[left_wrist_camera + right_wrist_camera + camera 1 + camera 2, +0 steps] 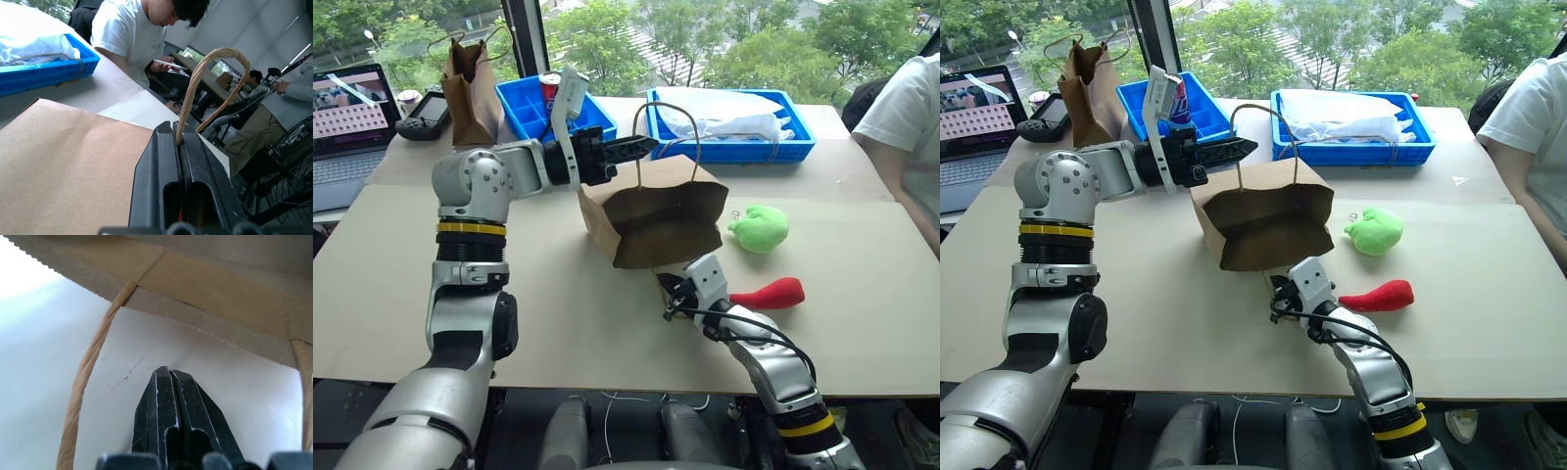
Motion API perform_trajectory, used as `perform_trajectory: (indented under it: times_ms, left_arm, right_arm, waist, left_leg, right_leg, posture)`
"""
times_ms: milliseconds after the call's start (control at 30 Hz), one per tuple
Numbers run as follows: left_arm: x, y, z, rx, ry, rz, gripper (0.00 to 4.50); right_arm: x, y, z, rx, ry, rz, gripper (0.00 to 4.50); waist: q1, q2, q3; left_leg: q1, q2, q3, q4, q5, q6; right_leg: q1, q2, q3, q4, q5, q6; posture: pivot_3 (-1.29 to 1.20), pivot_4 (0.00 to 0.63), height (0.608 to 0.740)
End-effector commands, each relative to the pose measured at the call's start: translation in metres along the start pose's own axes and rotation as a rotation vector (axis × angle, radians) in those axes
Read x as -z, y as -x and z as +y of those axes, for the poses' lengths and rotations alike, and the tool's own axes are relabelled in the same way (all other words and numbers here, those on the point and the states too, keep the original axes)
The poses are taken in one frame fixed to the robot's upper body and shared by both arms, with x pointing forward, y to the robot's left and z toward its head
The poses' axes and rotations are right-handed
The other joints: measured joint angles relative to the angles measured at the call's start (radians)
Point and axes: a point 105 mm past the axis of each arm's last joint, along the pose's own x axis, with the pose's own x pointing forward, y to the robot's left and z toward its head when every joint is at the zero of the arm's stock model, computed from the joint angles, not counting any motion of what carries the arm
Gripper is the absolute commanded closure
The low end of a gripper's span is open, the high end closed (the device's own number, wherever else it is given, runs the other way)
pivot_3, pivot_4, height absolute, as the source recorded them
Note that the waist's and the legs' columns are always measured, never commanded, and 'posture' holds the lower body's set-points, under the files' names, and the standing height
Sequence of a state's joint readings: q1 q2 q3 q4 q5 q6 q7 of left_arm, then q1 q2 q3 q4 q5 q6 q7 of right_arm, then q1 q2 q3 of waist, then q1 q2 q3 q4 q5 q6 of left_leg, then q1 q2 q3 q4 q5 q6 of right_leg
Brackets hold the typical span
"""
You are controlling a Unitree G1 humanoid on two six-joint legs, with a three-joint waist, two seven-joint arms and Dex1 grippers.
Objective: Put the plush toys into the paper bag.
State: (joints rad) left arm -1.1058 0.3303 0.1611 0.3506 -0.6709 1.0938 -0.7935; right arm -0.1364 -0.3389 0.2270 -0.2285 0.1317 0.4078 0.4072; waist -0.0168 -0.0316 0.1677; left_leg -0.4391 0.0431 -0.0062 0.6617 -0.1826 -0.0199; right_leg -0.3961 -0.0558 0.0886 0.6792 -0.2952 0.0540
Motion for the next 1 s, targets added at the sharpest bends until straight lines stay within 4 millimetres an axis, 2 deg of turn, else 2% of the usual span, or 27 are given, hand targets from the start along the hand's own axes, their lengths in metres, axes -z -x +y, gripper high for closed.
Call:
perform_trajectory:
  times_ms: [33,100,233,333,433,500,633,800,1000]
  left_arm:
    - [-0.003,0.004,-0.007,0.012,-0.021,-0.017,4.50]
    - [0.010,0.006,-0.011,0.038,0.015,0.020,4.50]
    - [0.040,0.008,-0.007,-0.016,0.105,0.064,4.50]
    - [0.046,0.010,-0.008,-0.037,0.140,0.047,4.50]
    - [0.046,0.010,-0.014,-0.028,0.163,0.033,4.50]
    - [0.043,0.010,-0.018,-0.019,0.183,0.016,4.50]
    - [0.037,0.008,-0.022,-0.013,0.209,-0.004,4.50]
    - [0.046,0.025,-0.003,-0.115,0.250,0.009,4.50]
    - [0.030,0.026,-0.010,-0.055,0.325,-0.068,4.50]
  right_arm:
    - [0.001,0.017,-0.003,-0.012,0.007,0.057,4.48]
    - [-0.021,0.025,-0.003,-0.038,-0.003,-0.005,4.48]
    - [-0.061,0.037,-0.010,-0.051,-0.018,-0.077,4.48]
    - [-0.077,0.038,-0.014,-0.042,-0.014,-0.100,4.48]
    - [-0.084,0.033,-0.017,-0.030,-0.014,-0.109,4.48]
    - [-0.085,0.024,-0.019,-0.021,-0.026,-0.118,4.48]
    - [-0.072,0.005,-0.019,-0.011,-0.047,-0.102,4.48]
    - [-0.058,-0.021,-0.028,0.051,-0.066,-0.108,4.48]
    - [-0.017,-0.044,-0.025,0.055,0.041,0.008,4.48]
  waist:
    - [0.002,0.000,0.000]
    - [0.001,0.000,0.000]
    - [-0.004,0.000,0.000]
    - [-0.005,0.000,0.000]
    - [-0.004,0.000,0.000]
    - [-0.004,0.000,0.000]
    - [-0.004,0.000,0.000]
    - [-0.011,0.000,0.000]
    - [-0.016,0.000,0.000]
  left_leg:
    - [0.000,0.000,0.000,0.000,0.000,0.000]
    - [0.000,0.000,0.000,0.000,0.000,0.000]
    - [-0.001,0.000,0.000,0.000,0.000,0.000]
    - [-0.001,0.000,-0.001,0.000,0.001,-0.001]
    - [-0.001,0.000,-0.001,0.000,0.001,-0.001]
    - [-0.001,0.000,-0.001,0.000,0.001,-0.001]
    - [-0.001,0.000,-0.001,0.000,0.001,-0.001]
    - [-0.001,-0.001,-0.001,0.000,0.001,-0.001]
    - [-0.002,-0.001,-0.001,-0.001,0.001,-0.001]
  right_leg:
    - [0.000,0.000,0.000,0.000,0.000,0.000]
    - [0.000,0.000,0.000,0.000,0.000,0.000]
    - [-0.001,0.000,0.000,0.001,0.000,0.000]
    - [-0.002,0.000,0.000,0.001,0.000,0.000]
    - [-0.002,0.000,0.000,0.001,0.000,0.000]
    - [-0.002,0.000,0.000,0.001,0.000,0.000]
    - [-0.002,0.000,0.000,0.001,0.000,0.000]
    - [-0.003,-0.001,0.001,0.001,0.000,0.000]
    - [-0.004,-0.001,0.001,0.001,0.000,0.000]
  posture:
    - [0.00,0.150,0.698]
    - [0.00,0.150,0.698]
    - [0.00,0.150,0.698]
    - [0.00,0.150,0.698]
    - [0.00,0.150,0.698]
    - [0.00,0.150,0.698]
    - [0.00,0.150,0.698]
    - [0.00,0.150,0.698]
    - [0.00,0.150,0.698]
